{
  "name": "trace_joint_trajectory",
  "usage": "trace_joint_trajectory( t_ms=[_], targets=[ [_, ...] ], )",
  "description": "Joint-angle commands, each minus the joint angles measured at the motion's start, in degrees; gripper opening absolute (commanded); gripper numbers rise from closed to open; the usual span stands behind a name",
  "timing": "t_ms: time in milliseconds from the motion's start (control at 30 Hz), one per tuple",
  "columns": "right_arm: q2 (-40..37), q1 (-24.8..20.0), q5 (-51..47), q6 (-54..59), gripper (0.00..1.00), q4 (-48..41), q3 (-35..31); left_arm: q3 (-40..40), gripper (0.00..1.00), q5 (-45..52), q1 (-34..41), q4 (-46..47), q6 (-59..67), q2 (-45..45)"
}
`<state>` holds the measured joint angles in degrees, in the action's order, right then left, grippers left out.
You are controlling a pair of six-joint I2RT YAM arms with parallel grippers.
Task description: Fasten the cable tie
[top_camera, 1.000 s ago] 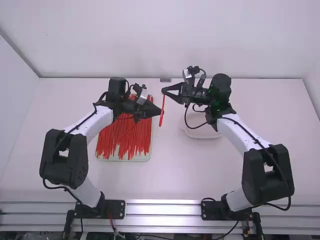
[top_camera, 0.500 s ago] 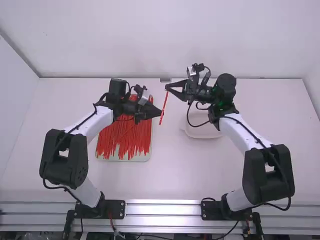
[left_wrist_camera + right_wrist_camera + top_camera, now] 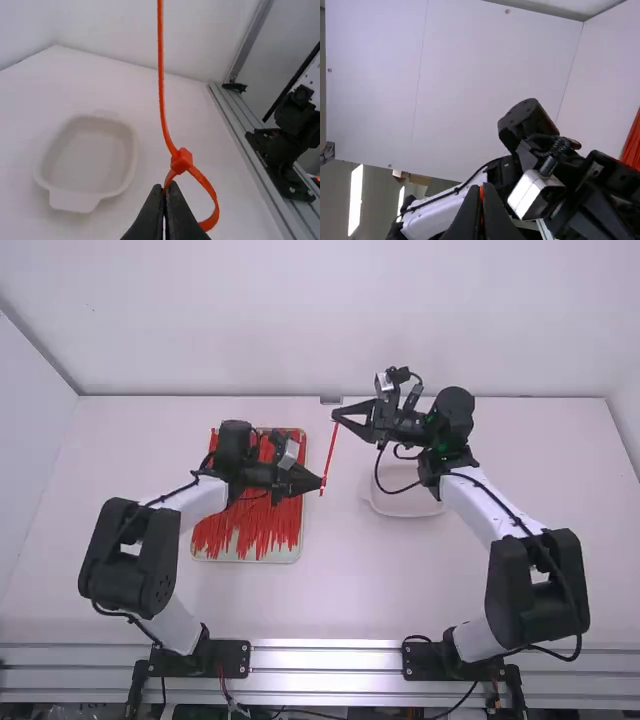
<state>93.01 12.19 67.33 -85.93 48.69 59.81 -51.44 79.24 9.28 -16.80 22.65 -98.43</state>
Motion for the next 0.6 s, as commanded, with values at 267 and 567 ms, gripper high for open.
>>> trace_joint_trajectory(
  t_ms=[267,567],
  targets=[
    [-0.7,-1.3,-2.6,0.2,0.0,1.7,1.3,5.0,0.02,-2.8,0.2,-12.1,-16.2,-0.4],
    [-0.7,-1.3,-2.6,0.3,0.35,1.0,1.3,5.0,0.02,-3.9,-0.2,-25.6,-28.8,-0.4]
  ],
)
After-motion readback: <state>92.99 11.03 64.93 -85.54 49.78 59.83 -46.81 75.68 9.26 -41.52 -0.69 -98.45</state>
